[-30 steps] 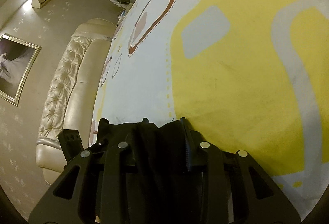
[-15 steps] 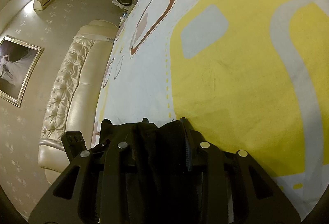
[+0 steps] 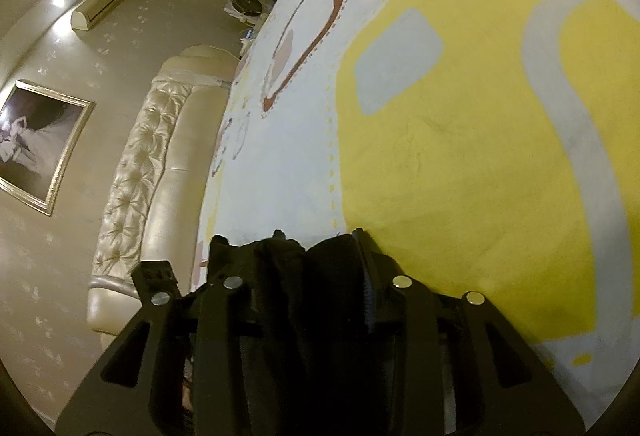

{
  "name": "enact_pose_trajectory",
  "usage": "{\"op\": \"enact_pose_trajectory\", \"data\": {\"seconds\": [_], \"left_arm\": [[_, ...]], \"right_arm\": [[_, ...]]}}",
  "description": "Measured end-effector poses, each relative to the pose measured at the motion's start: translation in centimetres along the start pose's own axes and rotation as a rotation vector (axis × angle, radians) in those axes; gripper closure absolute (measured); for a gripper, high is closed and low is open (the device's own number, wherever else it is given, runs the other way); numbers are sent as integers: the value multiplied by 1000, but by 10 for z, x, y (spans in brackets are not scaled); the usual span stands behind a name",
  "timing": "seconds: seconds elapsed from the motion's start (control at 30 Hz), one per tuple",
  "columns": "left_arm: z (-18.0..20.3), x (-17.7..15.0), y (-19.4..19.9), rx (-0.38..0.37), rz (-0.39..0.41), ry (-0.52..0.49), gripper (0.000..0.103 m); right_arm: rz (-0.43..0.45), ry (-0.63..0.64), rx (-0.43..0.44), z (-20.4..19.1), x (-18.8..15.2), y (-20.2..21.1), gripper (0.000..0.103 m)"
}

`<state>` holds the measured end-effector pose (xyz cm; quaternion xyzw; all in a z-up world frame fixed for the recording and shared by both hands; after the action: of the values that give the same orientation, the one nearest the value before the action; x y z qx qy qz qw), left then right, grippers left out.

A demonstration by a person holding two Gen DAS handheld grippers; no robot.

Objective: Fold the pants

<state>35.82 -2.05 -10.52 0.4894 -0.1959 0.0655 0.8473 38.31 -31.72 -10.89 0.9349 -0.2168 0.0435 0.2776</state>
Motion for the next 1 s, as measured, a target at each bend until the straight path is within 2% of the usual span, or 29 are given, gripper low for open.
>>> {"op": "enact_pose_trajectory", "data": {"seconds": [0.03,0.13,0.27,0.4,0.53,0.67,0.77,0.87,0.9,0.93,0.97,1.0], "left_arm": [[1,0,1,12,1,-8,66],[4,-4,9,45,12,-21,51],[1,-21,31,3,16,14,25],[-10,-52,52,-58,12,82,22],[-20,-91,73,-140,22,160,19],[-13,-118,72,-220,-11,205,19],[5,-122,65,-221,-24,169,18],[22,-122,56,-254,-35,159,20],[27,-122,53,-250,-40,150,35],[31,-121,49,-252,-49,141,39],[34,-121,45,-222,-51,147,43],[35,-121,45,-210,-41,159,49]], "right_arm": [[2,-9,15,0,-1,2,66],[14,-26,29,-1,-5,12,56],[26,-15,10,-8,-23,32,42],[16,-12,0,-9,-50,52,36],[2,-8,-16,-7,-85,66,34],[-9,2,-2,-8,-110,65,31],[-1,30,-32,-13,-119,61,29],[17,10,-18,-14,-122,60,27],[21,5,-16,-15,-122,60,33],[19,7,-25,-15,-124,60,40],[10,11,-53,-13,-125,58,58],[1,7,-65,-10,-127,57,63]]}}
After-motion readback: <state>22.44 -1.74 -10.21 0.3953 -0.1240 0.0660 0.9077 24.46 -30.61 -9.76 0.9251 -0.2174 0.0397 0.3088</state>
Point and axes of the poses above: each gripper's, at about its wrist camera, not at the fingertips, and y roughly against the way its jaws point, z to its right, x to its top, the point moved 4 cm from there along -y, roughly the way its jaws point, and after that the axes turned 8 degrees about -z, right-handed, at the moved point
